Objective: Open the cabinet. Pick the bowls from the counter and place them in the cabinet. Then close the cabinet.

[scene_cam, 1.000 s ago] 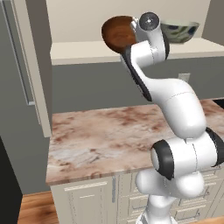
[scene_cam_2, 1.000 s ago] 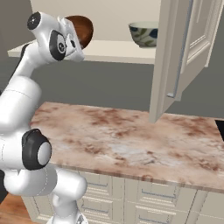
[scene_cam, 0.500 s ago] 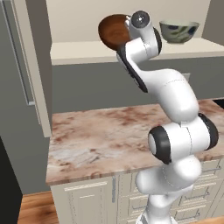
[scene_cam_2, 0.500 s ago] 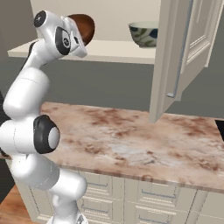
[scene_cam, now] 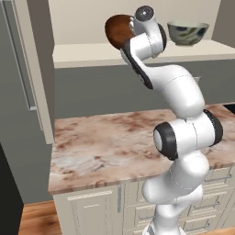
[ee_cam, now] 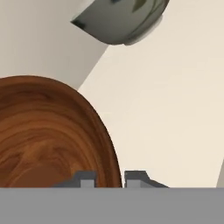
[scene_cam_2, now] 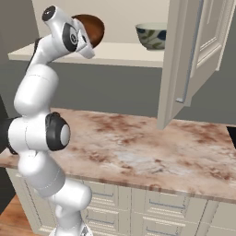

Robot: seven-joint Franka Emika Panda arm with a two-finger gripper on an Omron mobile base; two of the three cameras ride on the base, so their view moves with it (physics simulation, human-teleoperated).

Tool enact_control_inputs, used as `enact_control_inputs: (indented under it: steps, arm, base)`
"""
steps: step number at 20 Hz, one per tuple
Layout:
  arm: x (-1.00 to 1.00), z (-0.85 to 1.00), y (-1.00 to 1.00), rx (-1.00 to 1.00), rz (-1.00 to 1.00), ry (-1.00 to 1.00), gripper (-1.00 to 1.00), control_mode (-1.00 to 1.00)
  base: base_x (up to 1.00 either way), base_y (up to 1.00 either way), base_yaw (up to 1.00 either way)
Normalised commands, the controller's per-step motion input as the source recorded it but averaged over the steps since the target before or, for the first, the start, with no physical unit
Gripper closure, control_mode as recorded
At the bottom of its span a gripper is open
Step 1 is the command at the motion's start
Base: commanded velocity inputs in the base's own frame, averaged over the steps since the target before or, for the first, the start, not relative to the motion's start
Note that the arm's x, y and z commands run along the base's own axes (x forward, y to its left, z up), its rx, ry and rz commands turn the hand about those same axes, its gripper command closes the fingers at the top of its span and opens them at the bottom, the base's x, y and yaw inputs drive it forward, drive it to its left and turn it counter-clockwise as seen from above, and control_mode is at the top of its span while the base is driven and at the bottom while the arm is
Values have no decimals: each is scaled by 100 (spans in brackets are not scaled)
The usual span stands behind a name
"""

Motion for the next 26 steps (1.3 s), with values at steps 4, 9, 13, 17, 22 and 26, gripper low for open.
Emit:
enact_control_inputs:
  steps: [4,9,13,17,22,26]
  arm:
    - [2,14,0,0,0,14,100,-100]
    - [0,16,5,-1,0,-2,100,-100]
    - [0,3,4,0,0,-2,100,-100]
    - [-5,0,0,0,0,1,100,-100]
    - [-60,-3,0,5,0,1,100,-100]
    - [-53,-16,0,3,0,-2,100,-100]
  base:
    - [0,0,0]
    - [0,0,0]
    - [0,0,0]
    - [0,0,0]
    - [0,0,0]
    - [0,0,0]
